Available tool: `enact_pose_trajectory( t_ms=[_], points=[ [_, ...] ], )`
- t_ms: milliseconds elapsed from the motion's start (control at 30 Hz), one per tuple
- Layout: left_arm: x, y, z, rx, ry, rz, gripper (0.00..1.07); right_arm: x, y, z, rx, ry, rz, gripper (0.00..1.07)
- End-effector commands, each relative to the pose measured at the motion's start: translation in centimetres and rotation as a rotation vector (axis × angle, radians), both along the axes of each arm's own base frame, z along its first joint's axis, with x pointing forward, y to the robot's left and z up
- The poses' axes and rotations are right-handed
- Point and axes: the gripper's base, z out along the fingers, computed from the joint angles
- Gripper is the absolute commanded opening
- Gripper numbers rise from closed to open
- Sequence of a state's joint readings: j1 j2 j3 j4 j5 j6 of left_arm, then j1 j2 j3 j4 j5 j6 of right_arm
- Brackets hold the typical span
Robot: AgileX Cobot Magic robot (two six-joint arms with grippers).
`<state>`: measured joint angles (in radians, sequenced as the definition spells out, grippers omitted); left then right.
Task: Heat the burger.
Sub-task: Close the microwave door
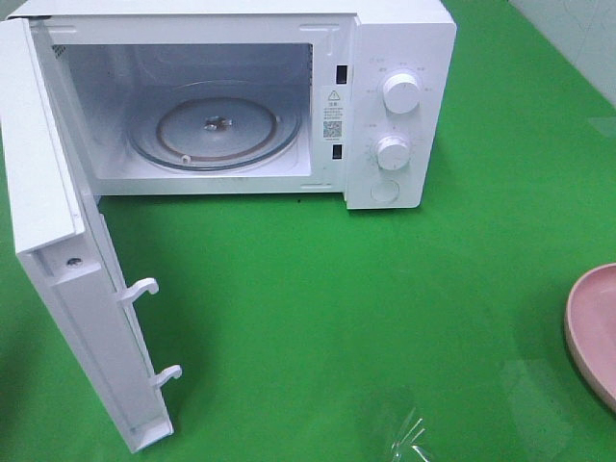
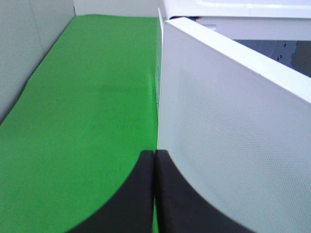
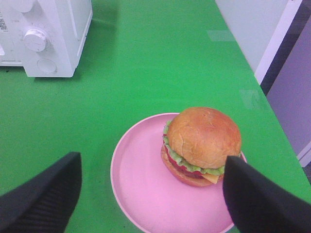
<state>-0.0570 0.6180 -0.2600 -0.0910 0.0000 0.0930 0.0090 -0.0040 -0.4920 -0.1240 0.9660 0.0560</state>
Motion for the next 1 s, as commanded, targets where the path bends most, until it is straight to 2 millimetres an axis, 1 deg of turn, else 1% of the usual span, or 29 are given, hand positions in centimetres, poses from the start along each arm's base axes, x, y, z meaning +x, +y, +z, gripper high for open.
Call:
enact_pose_trajectory(
  t_ms=[33, 133, 200, 300, 367, 400, 433, 533, 567, 667, 733, 767, 800, 1000],
  points=[
    [1.0, 0.1, 0.1, -0.048, -0.079, 0.027, 0.0, -0.4, 0.0, 0.0, -0.001, -0.032, -0.002, 0.75],
    [1.2, 0.1, 0.1, -0.057, -0.087, 0.032, 0.0, -0.4, 0.0, 0.0, -0.001, -0.032, -0.002, 0.75],
    [2.3, 0.1, -0.3, -0.065, -0.094, 0.038, 0.0, -0.4, 0.0, 0.0, -0.001, -0.032, -0.002, 0.75],
    [2.6, 0.1, -0.4, -0.056, -0.094, 0.034, 0.0, -0.4, 0.0, 0.0, -0.001, -0.032, -0.002, 0.75],
    [3.6, -0.3, -0.9, -0.041, -0.102, -0.001, 0.0, -0.4, 0.0, 0.0, -0.001, -0.032, -0.002, 0.75],
    [3.6, -0.3, -0.9, -0.041, -0.102, -0.001, 0.0, -0.4, 0.0, 0.0, -0.001, -0.032, -0.002, 0.75],
    [4.0, -0.6, -1.0, -0.043, -0.115, -0.037, 0.0, -0.4, 0.0, 0.0, -0.001, -0.032, -0.002, 0.75],
    [4.3, -0.9, -1.1, -0.045, -0.122, -0.063, 0.0, -0.4, 0.0, 0.0, -0.001, -0.032, -0.002, 0.75],
    [5.0, -1.7, -1.7, -0.041, -0.126, -0.159, 0.0, -0.4, 0.0, 0.0, -0.001, -0.032, -0.002, 0.75],
    [5.2, -2.0, -1.9, -0.041, -0.117, -0.184, 0.0, -0.4, 0.0, 0.0, -0.001, -0.032, -0.002, 0.75],
    [5.9, -3.0, -3.1, -0.072, -0.068, -0.285, 0.0, -0.4, 0.0, 0.0, -0.001, -0.032, -0.002, 0.75],
    [5.9, -3.0, -3.1, -0.072, -0.068, -0.285, 0.0, -0.4, 0.0, 0.0, -0.001, -0.032, -0.002, 0.75],
    [6.2, -3.4, -3.7, -0.079, -0.054, -0.33, 0.0, -0.4, 0.0, 0.0, -0.001, -0.032, -0.002, 0.75],
    [6.9, -4.0, -4.5, -0.12, -0.058, -0.397, 0.0, -0.4, 0.0, 0.0, -0.001, -0.032, -0.002, 0.75]
  ],
)
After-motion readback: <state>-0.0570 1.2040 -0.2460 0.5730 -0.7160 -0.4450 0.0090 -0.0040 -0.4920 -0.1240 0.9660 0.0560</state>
